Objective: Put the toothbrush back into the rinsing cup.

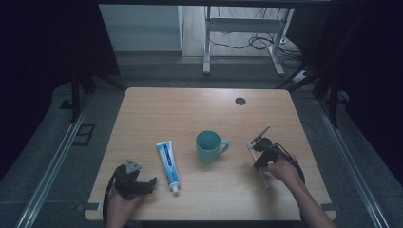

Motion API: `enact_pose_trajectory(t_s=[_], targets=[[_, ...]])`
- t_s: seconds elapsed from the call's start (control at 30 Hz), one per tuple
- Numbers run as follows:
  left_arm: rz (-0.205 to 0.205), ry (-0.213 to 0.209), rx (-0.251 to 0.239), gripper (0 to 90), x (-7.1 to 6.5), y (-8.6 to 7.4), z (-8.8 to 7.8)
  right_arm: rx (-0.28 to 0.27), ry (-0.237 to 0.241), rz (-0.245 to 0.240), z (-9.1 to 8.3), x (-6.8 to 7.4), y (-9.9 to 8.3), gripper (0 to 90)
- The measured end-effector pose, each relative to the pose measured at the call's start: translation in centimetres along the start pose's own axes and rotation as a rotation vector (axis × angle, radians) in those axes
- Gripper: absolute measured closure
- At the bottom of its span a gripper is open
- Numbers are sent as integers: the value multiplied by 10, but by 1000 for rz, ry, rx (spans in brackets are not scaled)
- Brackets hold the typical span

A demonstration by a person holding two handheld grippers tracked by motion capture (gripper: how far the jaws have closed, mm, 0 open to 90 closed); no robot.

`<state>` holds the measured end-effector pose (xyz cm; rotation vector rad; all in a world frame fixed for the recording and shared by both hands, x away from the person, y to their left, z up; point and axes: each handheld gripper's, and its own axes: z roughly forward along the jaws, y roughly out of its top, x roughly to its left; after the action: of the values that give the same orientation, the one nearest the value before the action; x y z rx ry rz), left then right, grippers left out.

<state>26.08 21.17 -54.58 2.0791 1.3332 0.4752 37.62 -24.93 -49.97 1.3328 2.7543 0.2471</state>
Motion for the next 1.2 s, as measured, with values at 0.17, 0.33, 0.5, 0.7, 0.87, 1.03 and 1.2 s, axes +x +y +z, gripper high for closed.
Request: enact_pose_trajectory(t_s=[0.17,0.33,0.5,0.7,0.87,1.03,1.2], targets=[[0,-1,0,20,0,0,0,37,10,-1,0,-2,4,774],[0,0,0,20,0,0,0,56,21,-9,0,-3,5,784],[1,-1,0,19,0,0,0,37,49,-15,-2,-5,4,785],[1,0,0,20,0,0,0,-3,50,-27,-12,-4,3,785],[0,0,0,20,0,0,0,-41,58,-38,-23,-4,2,785],[0,-1,0,19,0,0,0,-74,62,-46,-34,-3,1,785],[0,-1,0,20,0,0,0,-108,62,-53,-44,-3,0,785]])
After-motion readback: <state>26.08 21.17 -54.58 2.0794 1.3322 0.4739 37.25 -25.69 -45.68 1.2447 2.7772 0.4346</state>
